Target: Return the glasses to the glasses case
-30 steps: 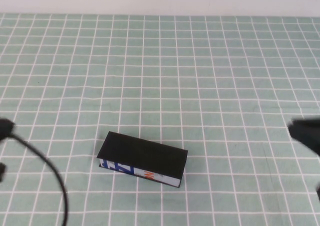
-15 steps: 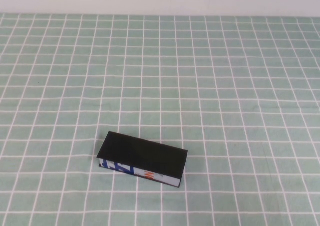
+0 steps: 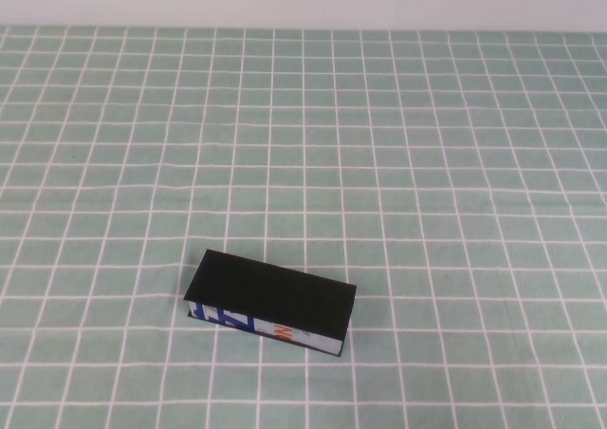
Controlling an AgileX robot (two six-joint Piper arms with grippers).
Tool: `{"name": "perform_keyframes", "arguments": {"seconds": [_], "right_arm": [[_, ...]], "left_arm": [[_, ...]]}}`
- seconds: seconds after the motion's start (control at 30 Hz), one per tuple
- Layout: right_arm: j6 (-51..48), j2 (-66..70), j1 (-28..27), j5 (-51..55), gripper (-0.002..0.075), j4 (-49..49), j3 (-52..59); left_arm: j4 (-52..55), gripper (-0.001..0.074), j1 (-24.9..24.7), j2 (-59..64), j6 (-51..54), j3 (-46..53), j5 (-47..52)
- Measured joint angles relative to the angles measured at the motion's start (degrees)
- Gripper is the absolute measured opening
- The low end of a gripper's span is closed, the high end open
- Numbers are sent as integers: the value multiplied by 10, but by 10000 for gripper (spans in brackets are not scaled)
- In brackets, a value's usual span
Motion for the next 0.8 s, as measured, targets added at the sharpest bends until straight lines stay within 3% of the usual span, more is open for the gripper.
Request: {"name": "perform_keyframes", "arguments": {"seconds": [0.8], "right_arm": [[0, 0, 0, 0, -11, 1, 1]], "left_arm": [[19, -2, 0, 0, 0, 0, -30]]}}
